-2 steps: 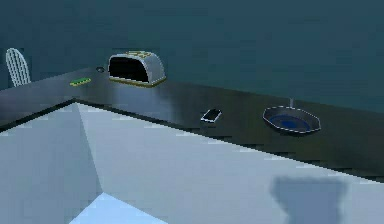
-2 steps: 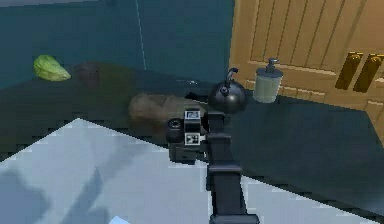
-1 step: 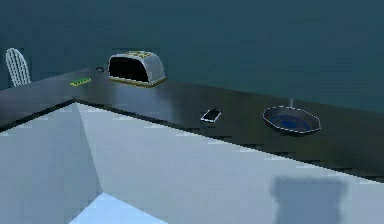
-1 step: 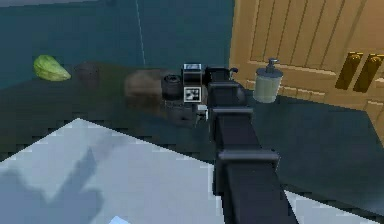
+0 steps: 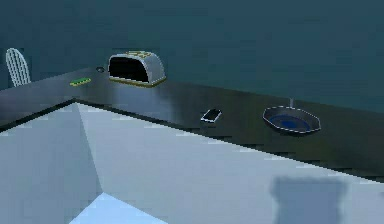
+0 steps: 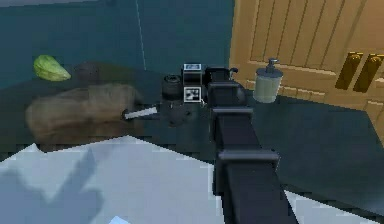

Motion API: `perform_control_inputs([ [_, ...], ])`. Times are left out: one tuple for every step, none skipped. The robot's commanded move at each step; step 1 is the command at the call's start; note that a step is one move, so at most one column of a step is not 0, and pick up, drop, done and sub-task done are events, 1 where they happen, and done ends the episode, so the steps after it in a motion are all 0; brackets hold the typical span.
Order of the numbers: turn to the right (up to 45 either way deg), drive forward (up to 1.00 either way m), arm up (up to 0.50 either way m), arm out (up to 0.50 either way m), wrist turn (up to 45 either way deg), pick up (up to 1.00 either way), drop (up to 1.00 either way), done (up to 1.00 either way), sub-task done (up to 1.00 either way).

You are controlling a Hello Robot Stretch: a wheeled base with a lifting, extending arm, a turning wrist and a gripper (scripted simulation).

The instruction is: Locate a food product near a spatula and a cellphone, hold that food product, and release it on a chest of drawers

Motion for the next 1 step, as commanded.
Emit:
perform_control_inputs([
  [0.0, 0.0, 0.0, 0.0, -45.0, 0.0, 0.0, 0.0, 0.0],
])
